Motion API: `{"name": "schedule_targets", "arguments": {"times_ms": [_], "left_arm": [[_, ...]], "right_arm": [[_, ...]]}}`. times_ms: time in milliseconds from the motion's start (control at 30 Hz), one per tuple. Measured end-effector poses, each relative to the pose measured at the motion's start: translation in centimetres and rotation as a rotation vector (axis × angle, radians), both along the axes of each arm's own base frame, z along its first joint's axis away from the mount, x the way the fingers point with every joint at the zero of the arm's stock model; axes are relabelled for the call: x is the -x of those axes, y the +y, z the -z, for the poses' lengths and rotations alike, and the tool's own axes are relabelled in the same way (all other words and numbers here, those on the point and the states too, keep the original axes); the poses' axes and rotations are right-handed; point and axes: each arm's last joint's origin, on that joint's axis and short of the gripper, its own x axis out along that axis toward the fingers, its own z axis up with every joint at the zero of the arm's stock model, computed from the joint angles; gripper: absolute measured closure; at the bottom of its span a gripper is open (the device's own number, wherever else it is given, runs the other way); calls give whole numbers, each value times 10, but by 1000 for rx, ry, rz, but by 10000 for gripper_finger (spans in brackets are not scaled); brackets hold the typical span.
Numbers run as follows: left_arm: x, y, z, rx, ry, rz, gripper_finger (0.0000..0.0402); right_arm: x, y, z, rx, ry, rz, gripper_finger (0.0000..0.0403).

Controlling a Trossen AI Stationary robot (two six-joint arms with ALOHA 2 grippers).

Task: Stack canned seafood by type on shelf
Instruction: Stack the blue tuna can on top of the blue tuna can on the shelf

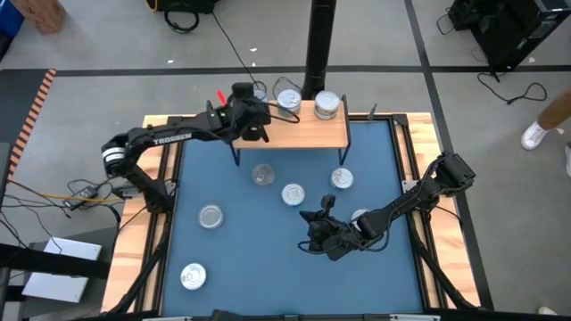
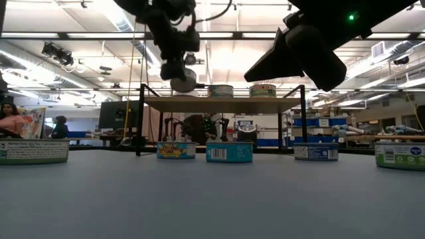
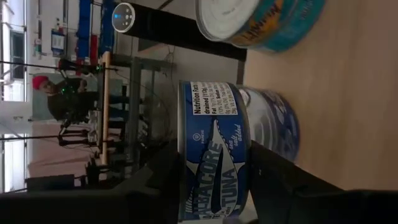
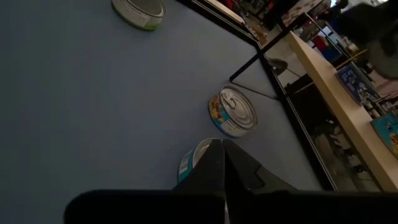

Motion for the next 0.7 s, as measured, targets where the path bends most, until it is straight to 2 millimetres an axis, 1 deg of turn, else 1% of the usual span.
{"name": "schedule_targets", "arguments": {"times_ms": [233, 333, 633, 700], "left_arm": [[-2, 22, 13, 19, 21, -18, 252], [-1, 28, 16, 21, 25, -32, 252], [1, 28, 18, 43, 52, -34, 252], [2, 28, 18, 48, 54, -31, 241]], "right_arm": [[0, 0, 0, 2, 1, -1, 402], [0, 0, 0, 3, 1, -2, 402], [0, 0, -1, 4, -2, -5, 403], [0, 0, -1, 6, -1, -5, 403]]}}
